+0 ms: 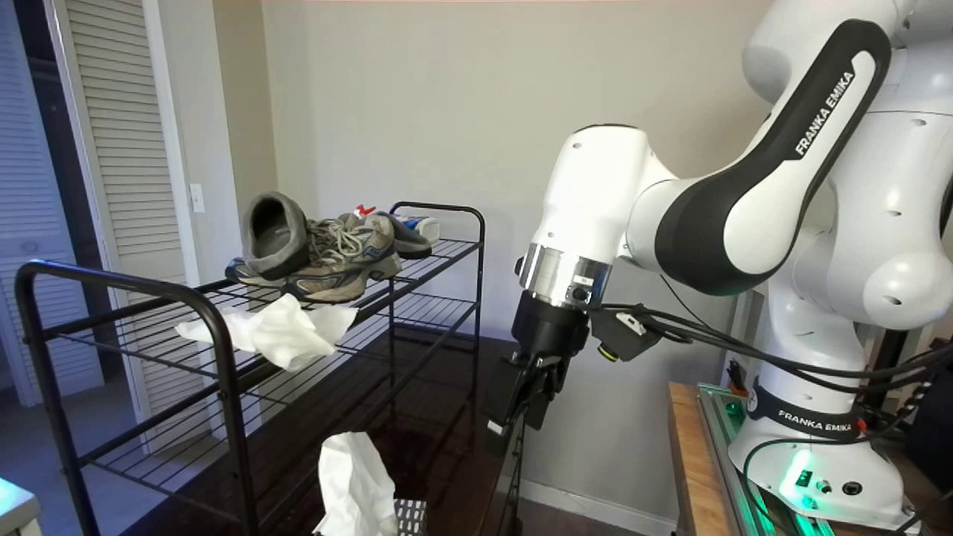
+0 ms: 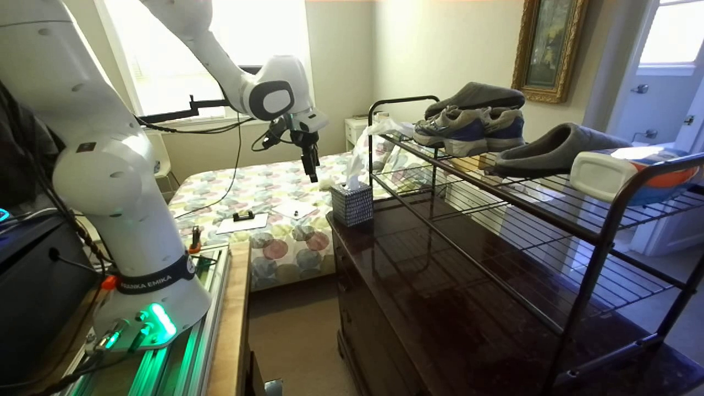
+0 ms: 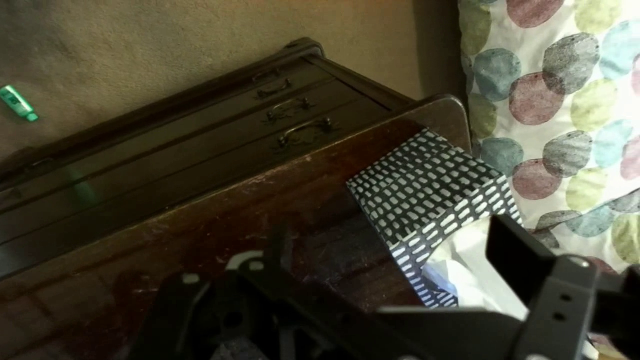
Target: Put the tissue dispenser on the rack
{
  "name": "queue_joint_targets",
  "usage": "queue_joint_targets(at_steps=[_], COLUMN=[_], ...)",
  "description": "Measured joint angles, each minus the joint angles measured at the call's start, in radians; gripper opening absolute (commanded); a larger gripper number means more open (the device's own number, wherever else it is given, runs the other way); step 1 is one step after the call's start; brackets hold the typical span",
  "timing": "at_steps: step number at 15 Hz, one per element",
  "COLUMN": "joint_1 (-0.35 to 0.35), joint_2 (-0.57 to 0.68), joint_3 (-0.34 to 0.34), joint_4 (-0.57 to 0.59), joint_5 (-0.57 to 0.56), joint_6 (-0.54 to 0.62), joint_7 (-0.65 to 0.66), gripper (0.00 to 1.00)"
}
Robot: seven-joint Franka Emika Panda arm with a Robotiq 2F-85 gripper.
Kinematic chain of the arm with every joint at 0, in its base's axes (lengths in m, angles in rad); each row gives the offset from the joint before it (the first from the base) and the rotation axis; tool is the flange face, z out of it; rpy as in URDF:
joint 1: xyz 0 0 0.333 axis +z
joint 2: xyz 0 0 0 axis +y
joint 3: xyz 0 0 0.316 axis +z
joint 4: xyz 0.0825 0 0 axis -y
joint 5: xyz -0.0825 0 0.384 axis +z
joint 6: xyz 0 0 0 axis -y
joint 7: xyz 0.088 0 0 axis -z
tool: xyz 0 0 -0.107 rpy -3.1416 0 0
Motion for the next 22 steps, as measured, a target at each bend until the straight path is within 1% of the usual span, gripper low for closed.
queue_joint_targets(at_steps=[4,7,9,12,16,18,22], joint_1=[0.038,0.065,0.084,0.117,0.18,0.198,0.198], joint_2=[0.115,0.202,0.257,0.325,0.392,0.415,0.425], joint_3=[-0.008,-0.014,-0.029,-0.086,-0.201,-0.229,-0.243], joint_4=[0.067,0.14,0.189,0.258,0.345,0.373,0.379], joint_5=[-0.005,-0.083,-0.141,-0.244,-0.39,-0.413,-0.413], joint_6=[0.047,0.057,0.037,-0.013,-0.014,-0.014,-0.014], joint_7=[-0.046,-0.054,-0.072,-0.08,-0.027,-0.013,-0.039], gripper=[1.0,1.0,1.0,1.0,1.0,1.0,1.0])
